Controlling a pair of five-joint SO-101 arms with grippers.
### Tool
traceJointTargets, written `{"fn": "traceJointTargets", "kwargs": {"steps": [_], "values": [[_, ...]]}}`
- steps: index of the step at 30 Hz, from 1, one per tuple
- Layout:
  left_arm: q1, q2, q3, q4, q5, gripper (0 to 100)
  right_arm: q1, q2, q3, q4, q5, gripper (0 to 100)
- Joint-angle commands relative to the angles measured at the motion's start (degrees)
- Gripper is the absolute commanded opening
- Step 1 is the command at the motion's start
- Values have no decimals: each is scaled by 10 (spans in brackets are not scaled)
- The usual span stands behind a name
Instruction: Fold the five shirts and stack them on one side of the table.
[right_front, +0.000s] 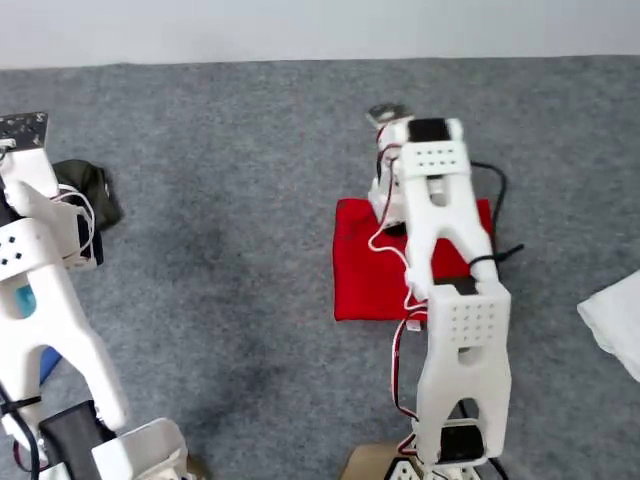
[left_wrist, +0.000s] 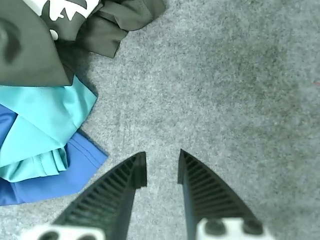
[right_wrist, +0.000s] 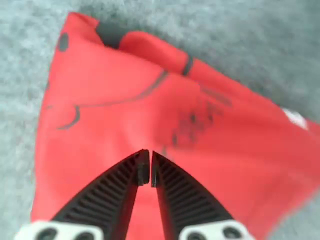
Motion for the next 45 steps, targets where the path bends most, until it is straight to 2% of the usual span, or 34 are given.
{"fn": "traceJointTargets", "kwargs": {"steps": [1,4,8,13,19,26,34,41,45], "values": [[2,-24,-7,6,-4,107,16,-95,-29,58,-19,9],[2,-24,-7,4,-4,107,36,-153,11,62,-76,9],[2,-24,-7,4,-4,107,57,-246,100,60,-100,9],[3,-23,-7,3,-4,107,58,-310,214,58,-97,9],[3,-23,-7,3,-4,107,73,-312,316,-22,-96,9],[3,-23,-6,3,-4,107,-18,-312,410,-44,-62,9],[3,-23,-5,5,-4,107,-87,-312,542,-187,-63,9],[4,-23,-5,5,-4,107,-95,-317,570,-237,-60,9],[4,-23,-5,6,-3,107,-75,-340,527,-175,-63,9]]}}
